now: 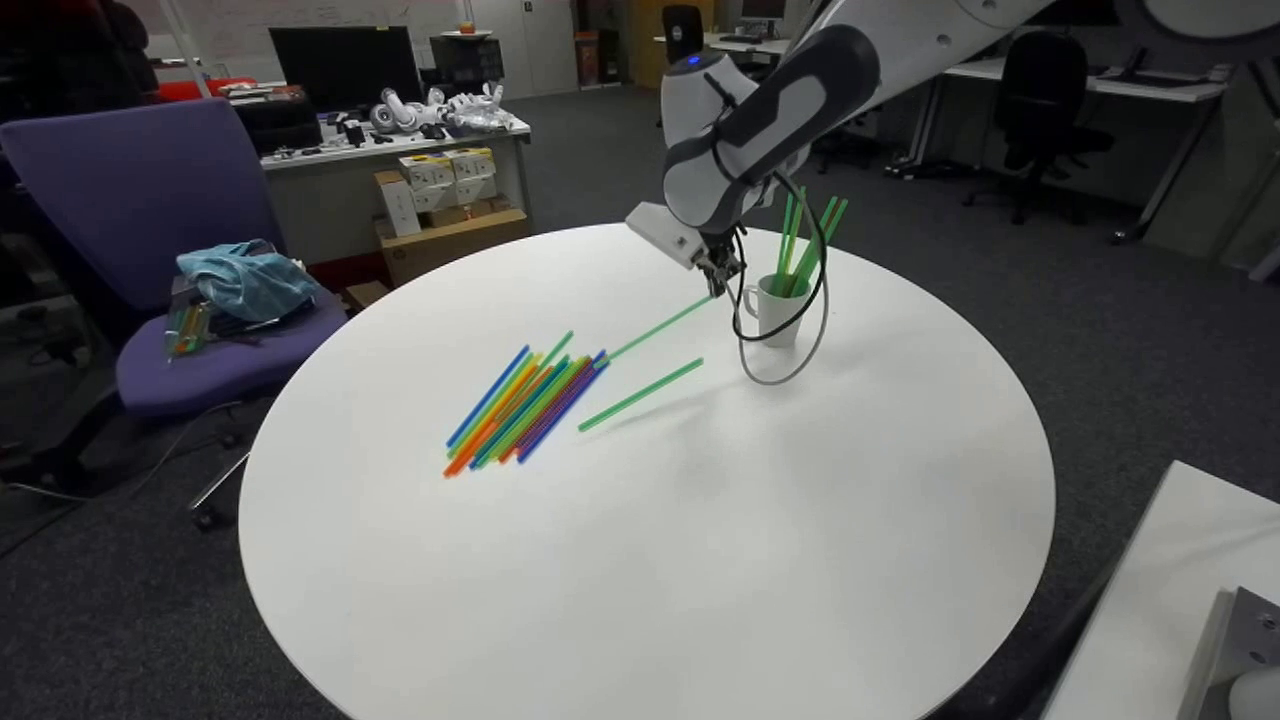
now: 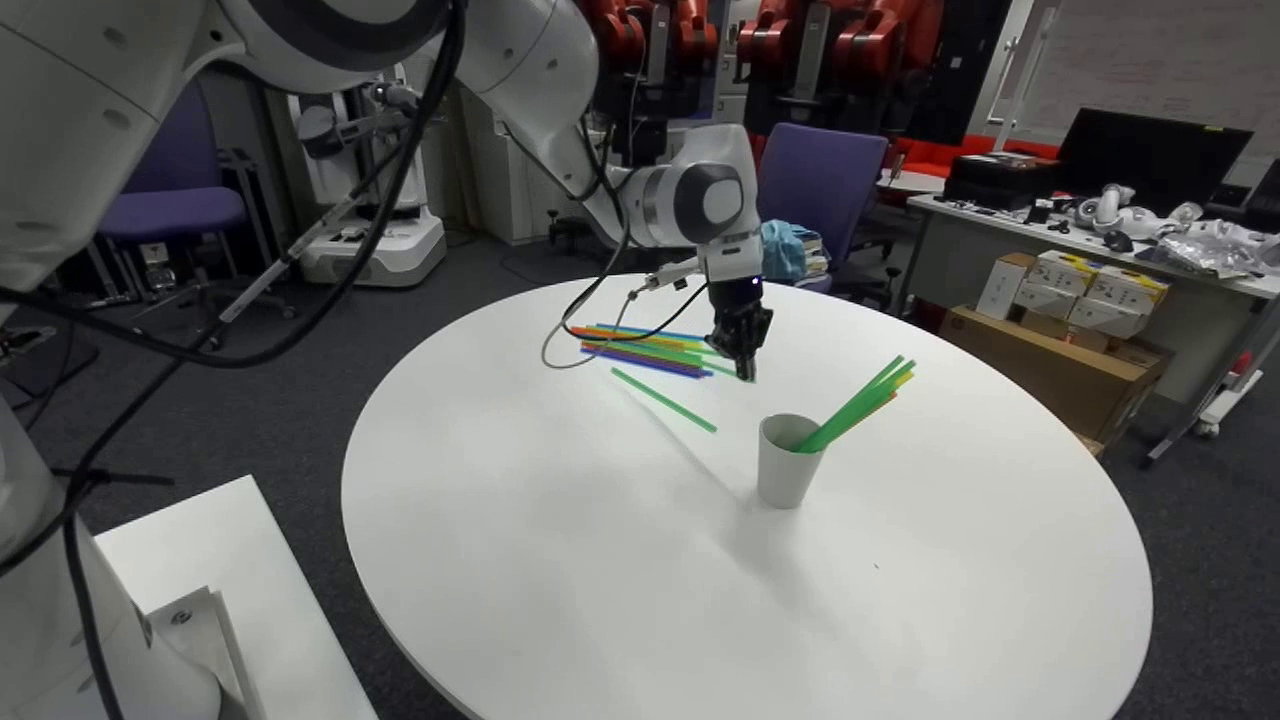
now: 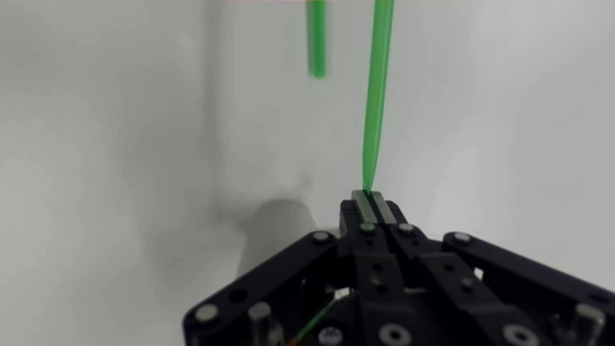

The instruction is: Put one green straw in the white mug.

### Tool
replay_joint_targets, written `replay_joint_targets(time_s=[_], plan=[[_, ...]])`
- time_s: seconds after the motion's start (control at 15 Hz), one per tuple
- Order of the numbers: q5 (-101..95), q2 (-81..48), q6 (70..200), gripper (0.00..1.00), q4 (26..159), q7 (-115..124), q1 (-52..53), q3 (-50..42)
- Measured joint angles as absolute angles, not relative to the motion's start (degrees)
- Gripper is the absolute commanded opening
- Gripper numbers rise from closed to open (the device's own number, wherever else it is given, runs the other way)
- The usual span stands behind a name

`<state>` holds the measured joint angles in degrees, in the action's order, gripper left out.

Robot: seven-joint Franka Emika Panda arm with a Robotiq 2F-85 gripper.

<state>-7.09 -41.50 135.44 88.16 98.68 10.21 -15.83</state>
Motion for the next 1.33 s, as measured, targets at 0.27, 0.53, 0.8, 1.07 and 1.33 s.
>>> replay_joint_targets(time_s=[0.27, 0.53, 0.8, 1.07, 1.33], plan=[[-19.4, -38.5, 131.5, 0.00, 83.6, 104.3, 12.6, -21.9], [-31.7, -38.2, 122.6, 0.00, 78.3, 108.6, 14.0, -24.0], [-43.5, -38.7, 113.2, 0.00, 75.6, 112.8, 15.2, -23.4], [-53.9, -40.8, 103.1, 0.00, 74.3, 115.7, 15.4, -20.7], [-63.1, -45.0, 93.1, 0.00, 72.9, 116.4, 15.3, -18.3]])
